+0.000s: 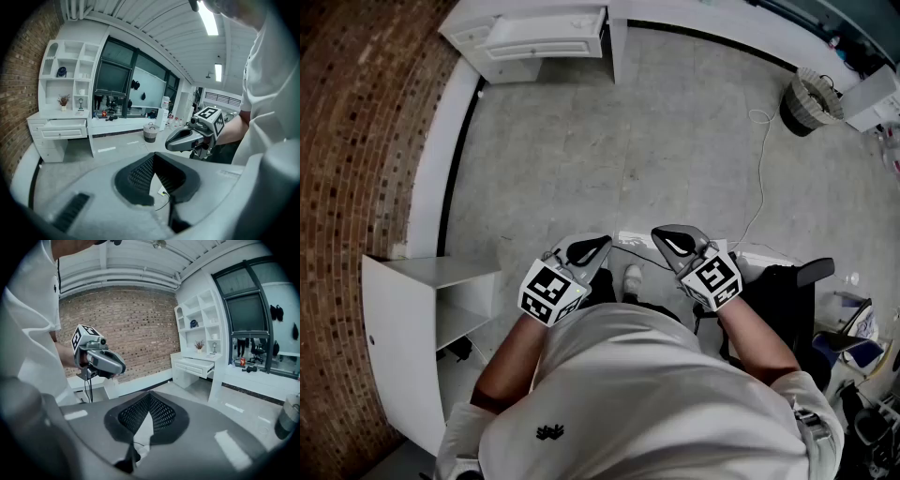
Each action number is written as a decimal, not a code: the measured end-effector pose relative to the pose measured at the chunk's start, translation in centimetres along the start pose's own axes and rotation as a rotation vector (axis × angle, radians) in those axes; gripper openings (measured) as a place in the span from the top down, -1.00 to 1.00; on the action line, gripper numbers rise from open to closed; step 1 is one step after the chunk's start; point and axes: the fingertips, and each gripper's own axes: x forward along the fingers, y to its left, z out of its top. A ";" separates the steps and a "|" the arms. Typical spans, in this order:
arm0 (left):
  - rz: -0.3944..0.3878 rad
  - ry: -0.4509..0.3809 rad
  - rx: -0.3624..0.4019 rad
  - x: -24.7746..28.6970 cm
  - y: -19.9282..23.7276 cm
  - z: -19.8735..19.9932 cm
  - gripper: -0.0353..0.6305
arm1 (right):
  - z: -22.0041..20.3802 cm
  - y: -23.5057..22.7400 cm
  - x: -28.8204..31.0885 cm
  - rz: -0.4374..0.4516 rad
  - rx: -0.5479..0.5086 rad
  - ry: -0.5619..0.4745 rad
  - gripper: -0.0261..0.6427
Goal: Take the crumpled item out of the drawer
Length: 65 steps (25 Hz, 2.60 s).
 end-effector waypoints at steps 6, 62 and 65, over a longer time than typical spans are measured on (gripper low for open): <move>-0.009 -0.032 -0.012 1.5 3.0 1.7 0.88 | 1.7 -3.1 1.8 -0.008 -0.027 0.003 0.89; 0.233 -0.180 -0.138 11.6 47.8 22.6 0.88 | 26.6 -44.9 40.8 0.147 -0.148 0.053 0.36; 0.209 -0.188 -0.128 9.1 52.0 22.4 0.88 | 28.0 -45.3 45.3 0.107 -0.148 0.072 0.36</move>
